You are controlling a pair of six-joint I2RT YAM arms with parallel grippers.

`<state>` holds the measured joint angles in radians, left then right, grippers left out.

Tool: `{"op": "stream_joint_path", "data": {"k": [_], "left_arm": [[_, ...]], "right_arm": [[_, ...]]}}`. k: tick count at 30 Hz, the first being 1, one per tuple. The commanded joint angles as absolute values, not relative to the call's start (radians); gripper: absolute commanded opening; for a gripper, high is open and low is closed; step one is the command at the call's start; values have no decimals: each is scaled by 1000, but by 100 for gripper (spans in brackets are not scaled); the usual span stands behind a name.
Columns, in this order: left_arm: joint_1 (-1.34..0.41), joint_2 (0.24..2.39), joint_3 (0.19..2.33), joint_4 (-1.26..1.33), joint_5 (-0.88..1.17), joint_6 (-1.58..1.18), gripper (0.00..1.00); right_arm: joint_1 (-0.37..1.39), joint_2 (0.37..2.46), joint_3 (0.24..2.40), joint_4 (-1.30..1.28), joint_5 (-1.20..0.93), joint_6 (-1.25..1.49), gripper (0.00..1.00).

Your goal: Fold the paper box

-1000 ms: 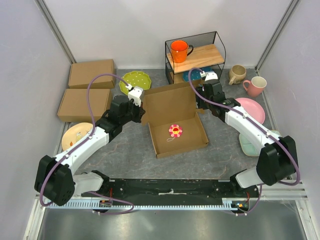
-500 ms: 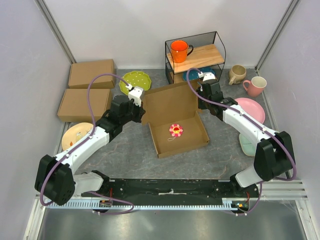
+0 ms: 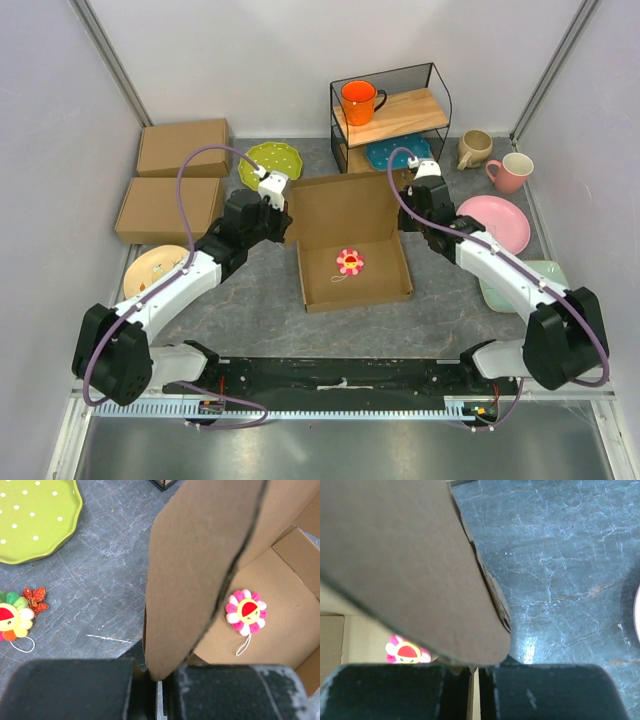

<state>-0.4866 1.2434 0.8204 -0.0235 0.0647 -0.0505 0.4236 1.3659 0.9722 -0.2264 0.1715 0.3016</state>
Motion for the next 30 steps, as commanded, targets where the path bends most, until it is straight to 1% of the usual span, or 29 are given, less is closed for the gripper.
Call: {"op": "stream_joint_path", "data": {"k": [1, 5, 10, 11, 13, 14, 15, 16, 19, 20, 23, 26, 27, 28, 30], "left_arm": [[-491, 1267, 853, 23, 28, -40, 2], [-492, 1282, 848, 44, 23, -118, 2], [-499, 1269, 798, 117, 25, -228, 2], [-500, 1266, 793, 120, 25, -235, 3], [-500, 1258, 793, 106, 20, -238, 8], [-500, 1253, 804, 94, 14, -236, 14], [-500, 1252, 808, 81, 8, -230, 17], [-500, 1244, 811, 62, 9, -218, 23], [-500, 1232, 822, 25, 3, -203, 31], [-500, 1229, 827, 17, 3, -199, 34], [-499, 1227, 831, 6, -26, -189, 39], [-499, 1232, 833, -21, -31, -192, 38], [-500, 1236, 834, -23, -28, -199, 36], [-499, 1239, 836, -23, -20, -222, 31], [-500, 1252, 841, -23, -6, -253, 26]], "right_arm": [[436, 1290, 907, -229, 173, 385, 4], [457, 1236, 847, -224, 187, 437, 1], [503, 1209, 812, -229, 244, 453, 0], [505, 1207, 810, -232, 251, 453, 0], [505, 1201, 804, -235, 256, 453, 0], [505, 1198, 804, -238, 261, 453, 0], [505, 1198, 802, -236, 264, 451, 0], [505, 1197, 804, -238, 264, 451, 0], [506, 1192, 805, -239, 268, 446, 0], [506, 1190, 805, -241, 270, 445, 0], [506, 1189, 804, -241, 275, 440, 0], [506, 1187, 804, -241, 276, 437, 0], [506, 1187, 802, -238, 276, 437, 0], [508, 1187, 802, -239, 276, 439, 0], [506, 1190, 802, -238, 276, 439, 0]]}}
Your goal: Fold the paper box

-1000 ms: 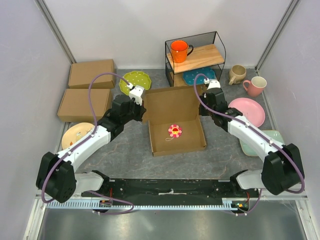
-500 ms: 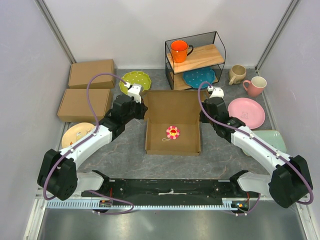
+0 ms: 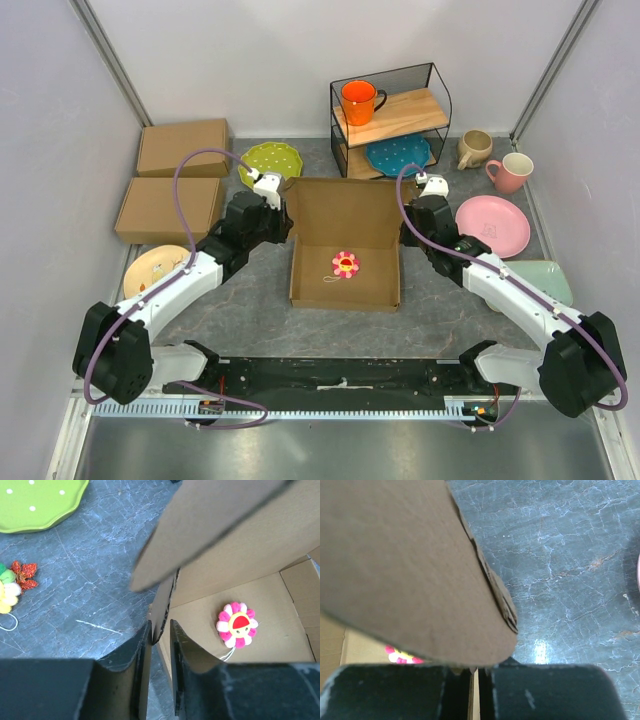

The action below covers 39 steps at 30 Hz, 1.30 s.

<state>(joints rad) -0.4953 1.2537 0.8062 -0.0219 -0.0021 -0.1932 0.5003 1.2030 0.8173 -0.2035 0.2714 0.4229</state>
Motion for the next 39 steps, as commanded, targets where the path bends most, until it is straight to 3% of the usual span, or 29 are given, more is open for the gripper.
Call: {"op": "stream_joint_path", "data": {"k": [1, 18, 39], "left_arm": [[-502, 1259, 845, -21, 26, -290, 26], [-672, 1304, 830, -5, -164, -425, 20], [-707, 1147, 443, 330, -287, -485, 17]], "right_arm": [[508, 1193, 802, -238, 276, 440, 0], [572, 1192, 792, -236, 362, 465, 0], [692, 1019, 477, -109, 488, 575, 0]]}}
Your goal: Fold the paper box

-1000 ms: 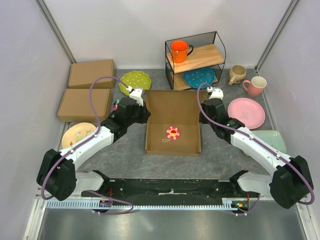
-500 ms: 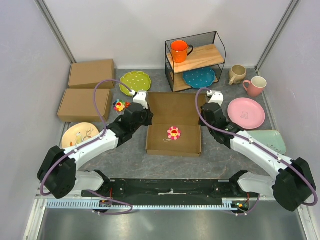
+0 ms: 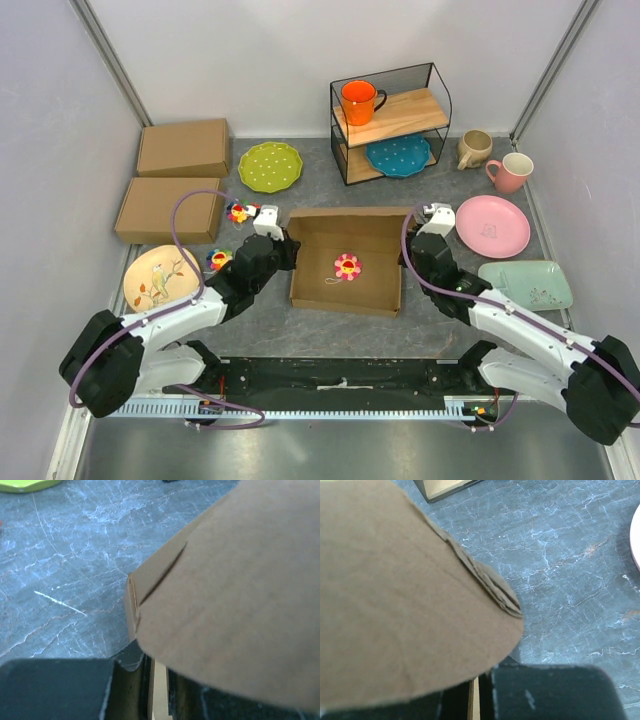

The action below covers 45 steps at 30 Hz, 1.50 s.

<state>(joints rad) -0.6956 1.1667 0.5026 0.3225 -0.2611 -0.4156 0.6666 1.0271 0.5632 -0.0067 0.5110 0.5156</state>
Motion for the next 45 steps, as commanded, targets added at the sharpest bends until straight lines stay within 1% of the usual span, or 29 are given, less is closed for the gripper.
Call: {"op": "stream_joint_path", "data": {"k": [1, 7, 18, 22, 25, 30, 33, 34, 36, 37, 40, 45], "left_arm": [[-707, 1141, 433, 336, -297, -492, 17], [-719, 1127, 348, 403, -299, -601, 17], [-741, 1112, 310, 410, -298, -633, 17], [-744, 1043, 314, 355, -321, -635, 19], [-742, 956, 353, 227, -341, -615, 20], [-742, 818, 390, 10, -334, -595, 26], [-744, 775, 403, -116, -356, -603, 29], [-744, 746, 400, -136, -362, -606, 31], [-744, 717, 391, -144, -376, -591, 36], [-744, 694, 381, -134, -380, -585, 42], [-744, 699, 390, -83, -370, -528, 50], [-744, 761, 459, -37, -342, -439, 56]], "right_arm": [[696, 1009, 465, -95, 489, 581, 0], [733, 989, 382, -51, 494, 647, 0], [778, 966, 359, -92, 532, 693, 1], [787, 956, 357, -115, 541, 712, 1], [790, 954, 357, -132, 554, 721, 2], [793, 959, 365, -141, 560, 724, 2], [796, 959, 373, -149, 566, 721, 2], [795, 956, 374, -150, 565, 719, 2], [798, 954, 382, -158, 566, 716, 2], [798, 956, 385, -158, 569, 712, 2], [801, 959, 399, -166, 569, 709, 2], [808, 959, 405, -173, 577, 701, 2]]}}
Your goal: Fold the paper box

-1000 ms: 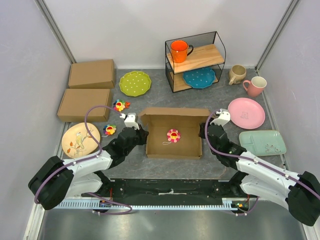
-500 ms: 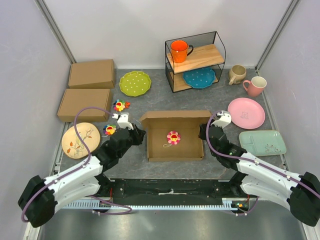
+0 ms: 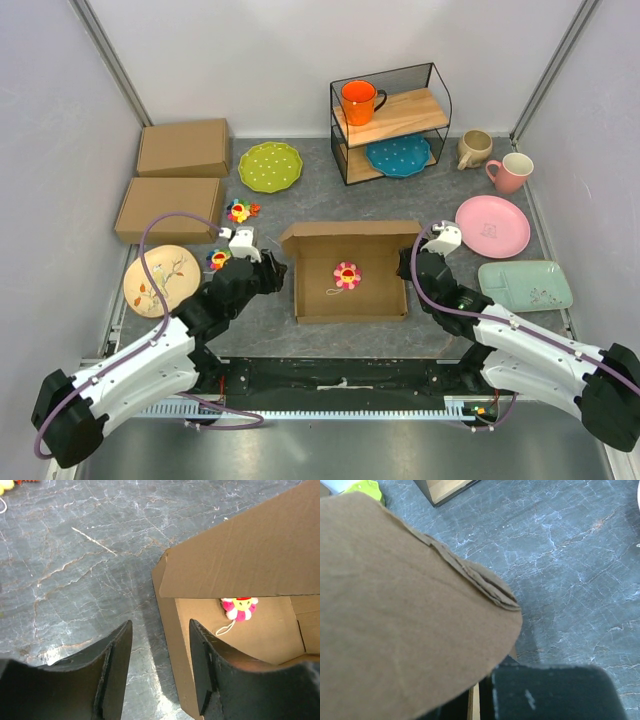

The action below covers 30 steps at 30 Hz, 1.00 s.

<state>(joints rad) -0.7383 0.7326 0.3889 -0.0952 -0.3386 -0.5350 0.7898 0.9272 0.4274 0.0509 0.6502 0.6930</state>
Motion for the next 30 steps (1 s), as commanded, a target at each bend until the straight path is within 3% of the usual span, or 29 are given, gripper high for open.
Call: {"op": "stream_joint_path", "data": {"k": [1, 14, 17, 21, 24, 30], "left_arm": [[-744, 770, 462, -25, -328, -420, 57], [-744, 807, 483, 136, -242, -304, 57], [-744, 868, 497, 161, -235, -291, 50], [-744, 919, 499, 208, -209, -314, 25], [-747, 939, 502, 229, -186, -353, 15], [-791, 960, 500, 251, -233, -368, 12]], "right_arm": [[808, 957, 405, -175, 577, 701, 2], [819, 977, 419, -169, 580, 701, 2], [825, 985, 423, -164, 581, 703, 2], [839, 996, 426, -166, 591, 710, 3], [857, 999, 425, -167, 613, 722, 3], [897, 1002, 411, -172, 673, 778, 3]]}}
